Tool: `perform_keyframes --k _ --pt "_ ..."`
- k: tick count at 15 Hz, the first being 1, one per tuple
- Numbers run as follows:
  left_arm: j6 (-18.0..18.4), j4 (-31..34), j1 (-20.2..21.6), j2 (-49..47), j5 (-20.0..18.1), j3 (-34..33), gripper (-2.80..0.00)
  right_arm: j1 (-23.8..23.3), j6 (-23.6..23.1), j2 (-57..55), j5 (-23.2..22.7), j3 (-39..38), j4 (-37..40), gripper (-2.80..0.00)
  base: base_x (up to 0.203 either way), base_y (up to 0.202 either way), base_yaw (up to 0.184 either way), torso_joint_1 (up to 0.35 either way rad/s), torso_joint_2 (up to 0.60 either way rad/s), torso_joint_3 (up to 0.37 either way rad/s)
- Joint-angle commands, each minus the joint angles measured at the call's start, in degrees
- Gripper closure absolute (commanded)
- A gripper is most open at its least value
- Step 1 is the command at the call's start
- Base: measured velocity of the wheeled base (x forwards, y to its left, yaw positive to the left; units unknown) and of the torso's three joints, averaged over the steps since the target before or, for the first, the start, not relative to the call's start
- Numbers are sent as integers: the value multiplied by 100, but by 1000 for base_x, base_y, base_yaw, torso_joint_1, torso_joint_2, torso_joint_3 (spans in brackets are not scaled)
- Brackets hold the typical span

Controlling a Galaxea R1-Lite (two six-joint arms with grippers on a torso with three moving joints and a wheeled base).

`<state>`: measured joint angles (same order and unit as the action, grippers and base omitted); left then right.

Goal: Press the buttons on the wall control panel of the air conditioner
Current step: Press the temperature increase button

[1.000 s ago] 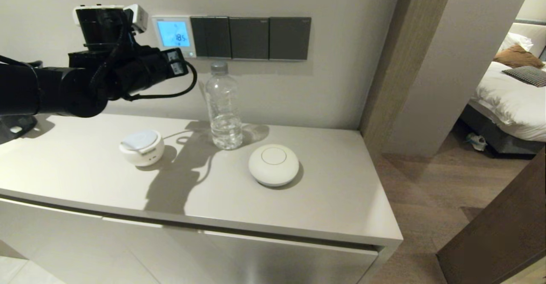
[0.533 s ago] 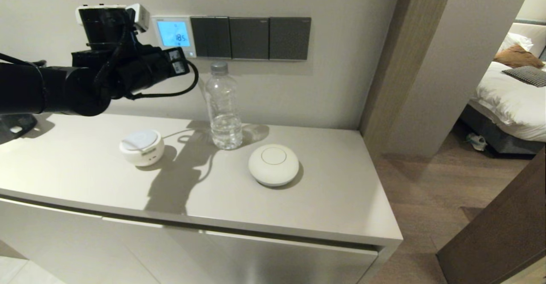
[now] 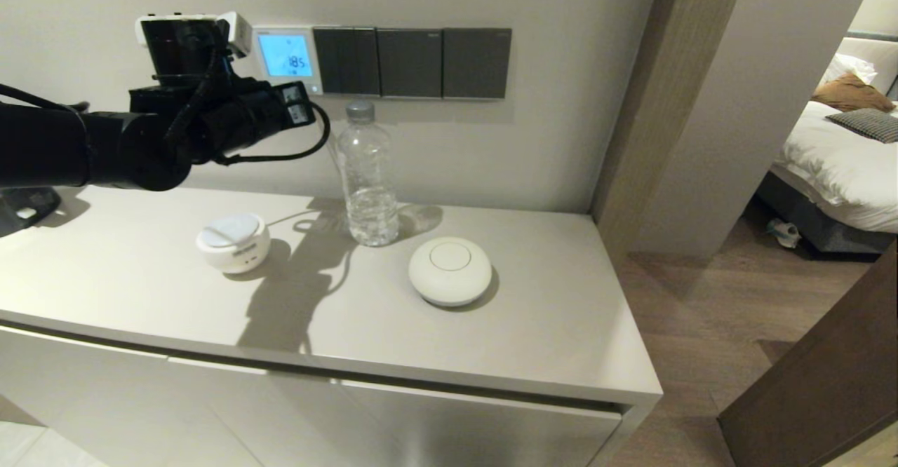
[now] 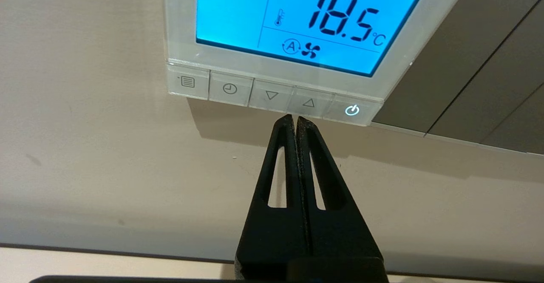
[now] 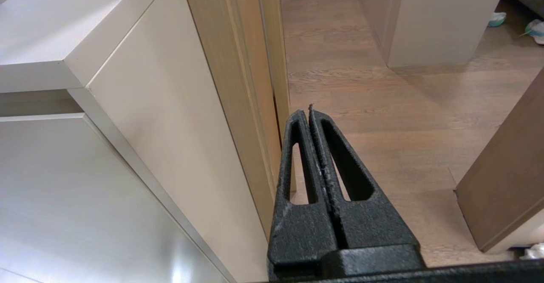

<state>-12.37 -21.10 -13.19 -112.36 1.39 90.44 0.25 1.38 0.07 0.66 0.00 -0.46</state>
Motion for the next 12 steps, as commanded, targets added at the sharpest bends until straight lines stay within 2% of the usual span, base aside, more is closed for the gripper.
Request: perform_keyframes --k 1,5,12 --pt "-11 -26 1 -14 1 8 0 2 3 10 -4 -18 -2 0 0 0 0 0 0 0" --pt "-11 -26 80 30 1 14 0 2 3 10 4 -18 2 0 0 0 0 0 0 0" --pt "-18 -32 38 444 -6 -351 0 2 3 18 -2 -18 -6 0 0 0 0 0 0 0"
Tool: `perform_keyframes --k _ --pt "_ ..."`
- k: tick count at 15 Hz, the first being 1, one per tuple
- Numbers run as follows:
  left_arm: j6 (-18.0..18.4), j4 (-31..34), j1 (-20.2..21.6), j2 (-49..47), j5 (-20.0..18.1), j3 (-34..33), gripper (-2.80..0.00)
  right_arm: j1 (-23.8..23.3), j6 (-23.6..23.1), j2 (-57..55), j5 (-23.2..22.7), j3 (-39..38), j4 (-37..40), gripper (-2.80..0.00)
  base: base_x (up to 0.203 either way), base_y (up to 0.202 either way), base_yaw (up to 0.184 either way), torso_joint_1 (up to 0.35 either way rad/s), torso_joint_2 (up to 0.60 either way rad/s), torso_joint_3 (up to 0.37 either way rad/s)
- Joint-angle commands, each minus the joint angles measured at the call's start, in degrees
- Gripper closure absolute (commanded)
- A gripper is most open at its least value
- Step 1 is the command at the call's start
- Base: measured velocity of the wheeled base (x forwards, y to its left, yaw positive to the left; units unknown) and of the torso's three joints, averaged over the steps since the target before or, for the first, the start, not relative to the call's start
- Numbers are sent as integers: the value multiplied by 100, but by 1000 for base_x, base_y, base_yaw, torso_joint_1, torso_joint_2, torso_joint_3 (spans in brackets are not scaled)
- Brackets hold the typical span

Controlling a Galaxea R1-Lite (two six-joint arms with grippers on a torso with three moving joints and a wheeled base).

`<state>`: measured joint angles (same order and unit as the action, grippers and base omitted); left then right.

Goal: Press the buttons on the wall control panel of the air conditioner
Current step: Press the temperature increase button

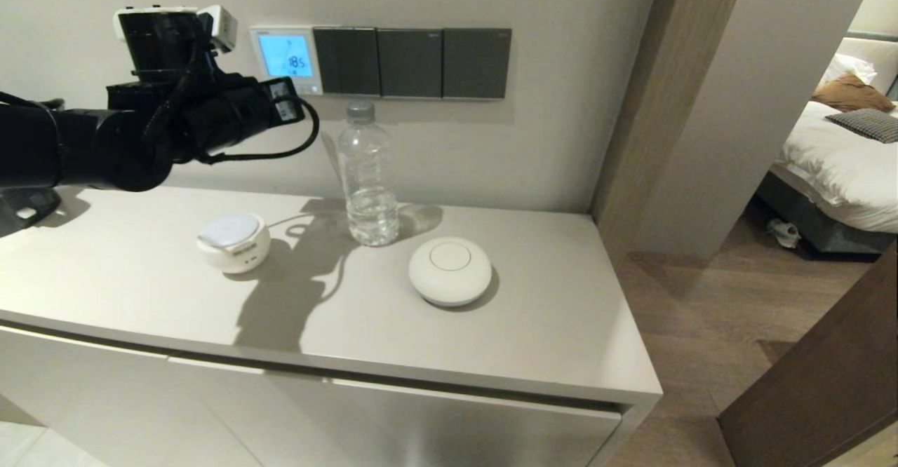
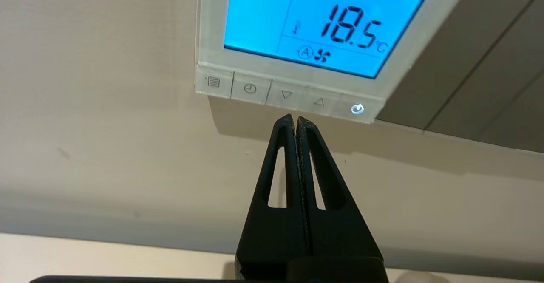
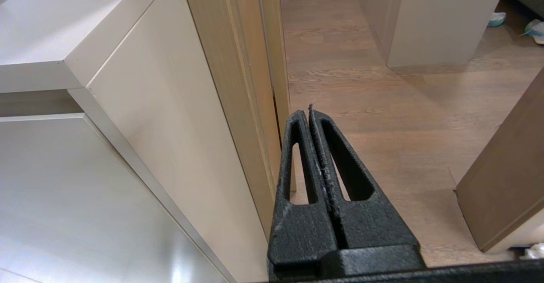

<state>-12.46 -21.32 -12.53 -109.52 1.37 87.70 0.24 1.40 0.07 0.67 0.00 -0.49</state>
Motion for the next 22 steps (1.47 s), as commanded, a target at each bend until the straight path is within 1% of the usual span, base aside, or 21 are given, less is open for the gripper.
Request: perform_keyframes --k 1,5,12,22 --pt "-3 -12 -78 235 -4 -143 0 2 0 10 3 -18 -4 0 0 0 0 0 0 0" --pt "2 -5 -215 224 -5 -145 0 2 0 10 -5 -18 1 0 0 0 0 0 0 0" --pt "-2 66 -215 -37 4 170 0 2 0 10 -4 -18 -4 0 0 0 0 0 0 0" --pt "7 67 -130 -207 4 314 0 2 0 10 3 -18 3 0 0 0 0 0 0 0"
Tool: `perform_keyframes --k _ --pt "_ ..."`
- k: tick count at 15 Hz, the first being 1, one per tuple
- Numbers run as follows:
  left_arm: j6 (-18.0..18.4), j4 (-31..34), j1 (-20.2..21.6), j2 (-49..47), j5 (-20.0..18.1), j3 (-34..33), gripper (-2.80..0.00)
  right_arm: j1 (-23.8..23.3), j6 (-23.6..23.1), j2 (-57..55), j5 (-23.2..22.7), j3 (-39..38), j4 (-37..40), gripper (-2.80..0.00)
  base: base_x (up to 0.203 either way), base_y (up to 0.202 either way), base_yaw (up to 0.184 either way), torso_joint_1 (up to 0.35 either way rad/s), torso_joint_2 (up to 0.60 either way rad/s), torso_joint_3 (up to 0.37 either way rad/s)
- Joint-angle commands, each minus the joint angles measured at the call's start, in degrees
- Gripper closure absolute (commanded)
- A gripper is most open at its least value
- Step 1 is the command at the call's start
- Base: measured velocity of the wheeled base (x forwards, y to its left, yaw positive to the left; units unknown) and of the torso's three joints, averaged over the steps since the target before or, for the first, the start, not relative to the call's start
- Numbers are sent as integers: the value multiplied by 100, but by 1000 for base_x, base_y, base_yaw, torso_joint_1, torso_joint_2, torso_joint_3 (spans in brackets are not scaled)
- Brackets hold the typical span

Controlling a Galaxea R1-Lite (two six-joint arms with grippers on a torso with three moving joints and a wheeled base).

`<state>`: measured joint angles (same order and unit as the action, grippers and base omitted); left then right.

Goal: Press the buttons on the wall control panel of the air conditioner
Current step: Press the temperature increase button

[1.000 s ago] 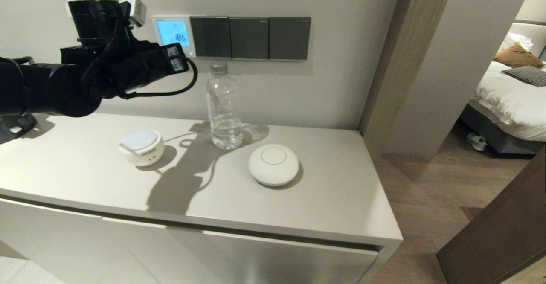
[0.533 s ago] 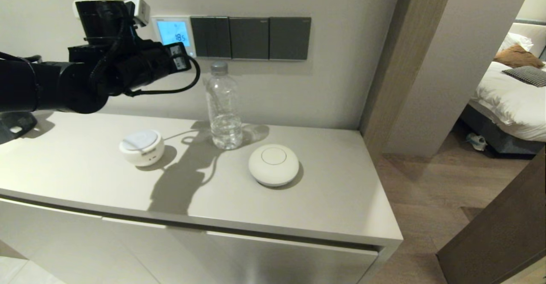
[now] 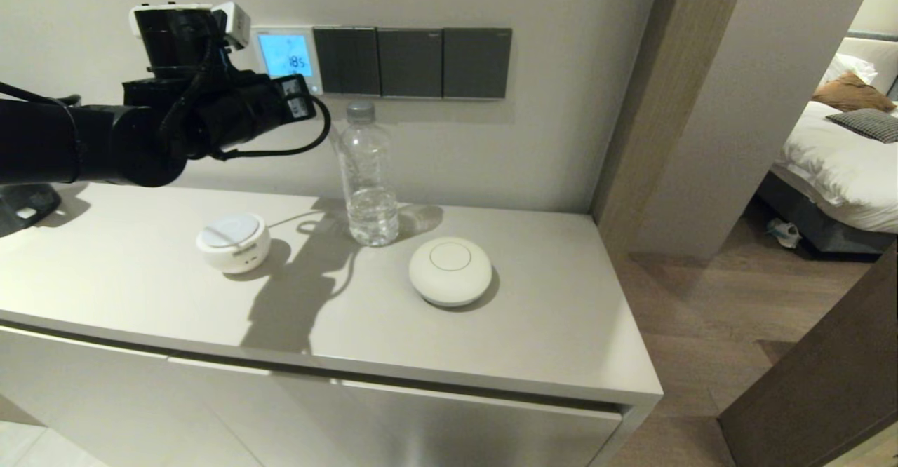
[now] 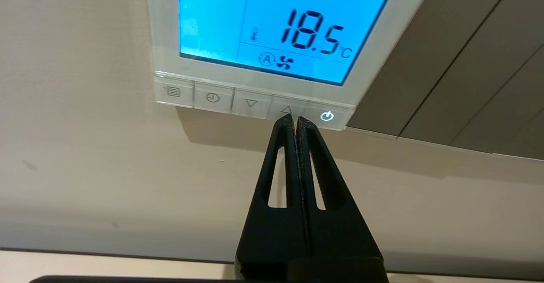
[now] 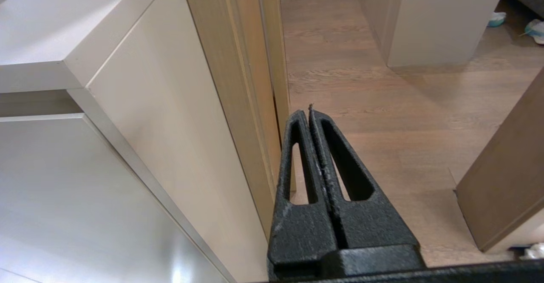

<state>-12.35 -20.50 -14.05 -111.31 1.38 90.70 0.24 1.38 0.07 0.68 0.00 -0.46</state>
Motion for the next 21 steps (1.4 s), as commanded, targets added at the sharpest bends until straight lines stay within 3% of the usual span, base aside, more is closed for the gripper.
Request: perform_keyframes --k 1,21 --pt "-4 -15 79 -61 3 38 0 2 3 10 -5 -18 -5 0 0 0 0 0 0 0" --pt "-13 -6 113 -101 3 45 0 2 3 10 -7 -18 2 0 0 0 0 0 0 0"
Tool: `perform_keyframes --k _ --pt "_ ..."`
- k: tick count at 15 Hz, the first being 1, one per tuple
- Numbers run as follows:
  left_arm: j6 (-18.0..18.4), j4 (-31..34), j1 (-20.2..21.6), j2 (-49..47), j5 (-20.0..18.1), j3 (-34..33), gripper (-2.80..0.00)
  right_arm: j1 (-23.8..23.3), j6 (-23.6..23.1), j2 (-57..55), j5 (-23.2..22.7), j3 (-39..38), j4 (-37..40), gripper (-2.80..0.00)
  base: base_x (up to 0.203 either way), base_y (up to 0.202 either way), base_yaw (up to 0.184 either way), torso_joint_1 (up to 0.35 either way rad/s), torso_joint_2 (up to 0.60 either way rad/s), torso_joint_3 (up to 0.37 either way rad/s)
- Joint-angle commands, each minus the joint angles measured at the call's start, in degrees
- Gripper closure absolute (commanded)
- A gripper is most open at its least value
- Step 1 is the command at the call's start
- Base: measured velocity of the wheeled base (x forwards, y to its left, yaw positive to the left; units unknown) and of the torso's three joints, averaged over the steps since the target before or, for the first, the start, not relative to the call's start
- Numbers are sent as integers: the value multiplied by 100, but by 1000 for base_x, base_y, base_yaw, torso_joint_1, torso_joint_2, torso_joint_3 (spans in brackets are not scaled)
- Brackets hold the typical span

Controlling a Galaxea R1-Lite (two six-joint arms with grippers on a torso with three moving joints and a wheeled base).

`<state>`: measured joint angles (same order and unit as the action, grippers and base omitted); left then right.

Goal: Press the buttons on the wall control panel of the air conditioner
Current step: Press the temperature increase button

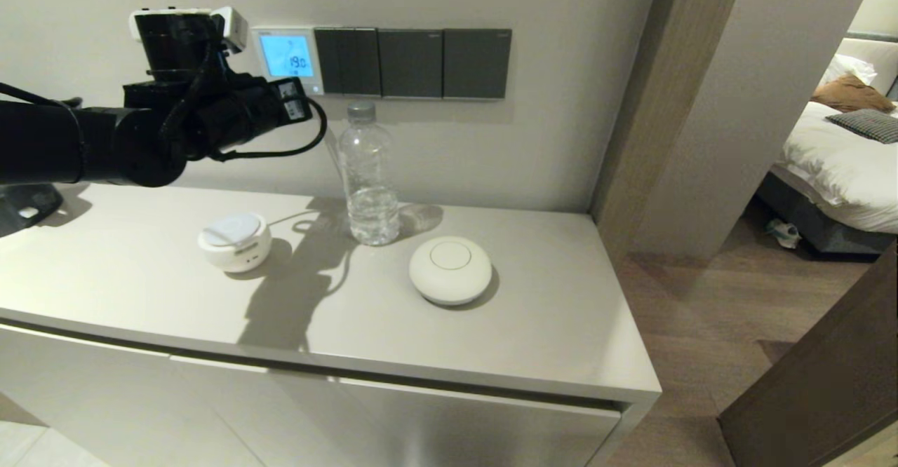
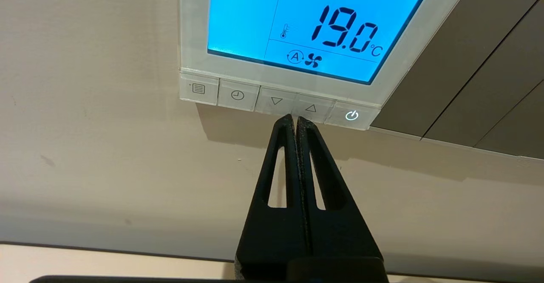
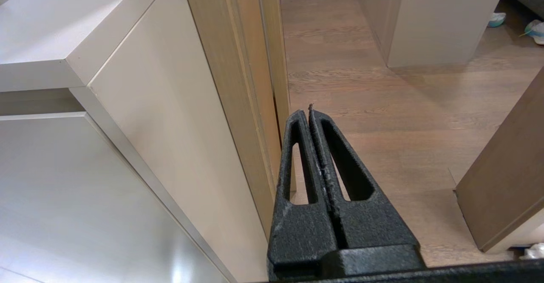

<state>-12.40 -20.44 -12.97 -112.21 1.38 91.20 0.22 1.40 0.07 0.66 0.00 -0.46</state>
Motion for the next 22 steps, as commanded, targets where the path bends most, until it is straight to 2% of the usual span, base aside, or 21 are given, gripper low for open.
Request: perform_keyframes --k 1,10,22 --pt "-8 -13 -3 -11 3 -6 0 4 0 10 2 -18 -6 0 0 0 0 0 0 0" --pt "-17 -83 -109 285 3 -296 0 4 0 10 4 -18 2 0 0 0 0 0 0 0" --pt "1 -65 -118 181 3 -223 0 4 0 10 1 -18 -6 0 0 0 0 0 0 0"
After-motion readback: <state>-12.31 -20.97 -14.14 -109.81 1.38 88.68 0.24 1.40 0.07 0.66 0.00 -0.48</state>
